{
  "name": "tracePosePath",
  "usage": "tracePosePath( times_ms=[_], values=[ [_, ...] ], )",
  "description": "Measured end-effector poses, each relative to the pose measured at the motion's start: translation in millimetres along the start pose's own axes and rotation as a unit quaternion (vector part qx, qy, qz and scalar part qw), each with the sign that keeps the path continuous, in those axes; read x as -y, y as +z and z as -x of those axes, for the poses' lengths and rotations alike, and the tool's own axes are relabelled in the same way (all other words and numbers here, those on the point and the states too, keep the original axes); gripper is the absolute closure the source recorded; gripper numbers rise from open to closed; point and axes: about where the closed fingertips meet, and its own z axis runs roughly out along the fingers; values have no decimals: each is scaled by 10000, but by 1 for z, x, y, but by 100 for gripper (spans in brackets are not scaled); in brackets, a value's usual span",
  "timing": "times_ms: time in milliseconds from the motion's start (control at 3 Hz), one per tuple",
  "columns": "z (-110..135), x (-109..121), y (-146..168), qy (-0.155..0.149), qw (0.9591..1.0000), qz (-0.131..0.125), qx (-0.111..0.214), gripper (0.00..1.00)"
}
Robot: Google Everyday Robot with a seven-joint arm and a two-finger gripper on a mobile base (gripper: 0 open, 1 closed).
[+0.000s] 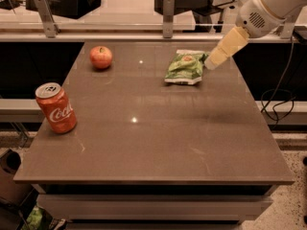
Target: Move green jalapeno chip bag near coke can
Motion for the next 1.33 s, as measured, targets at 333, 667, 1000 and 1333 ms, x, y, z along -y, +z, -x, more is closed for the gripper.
tracePosePath(
  times_ms=[333,667,1000,1333],
  values=[
    [23,4,32,370,9993,58,-55,0],
    [40,5,57,745,9971,43,-132,0],
    [41,4,59,821,9965,55,-139,0],
    [48,9,71,888,9958,-26,-226,0]
  ],
)
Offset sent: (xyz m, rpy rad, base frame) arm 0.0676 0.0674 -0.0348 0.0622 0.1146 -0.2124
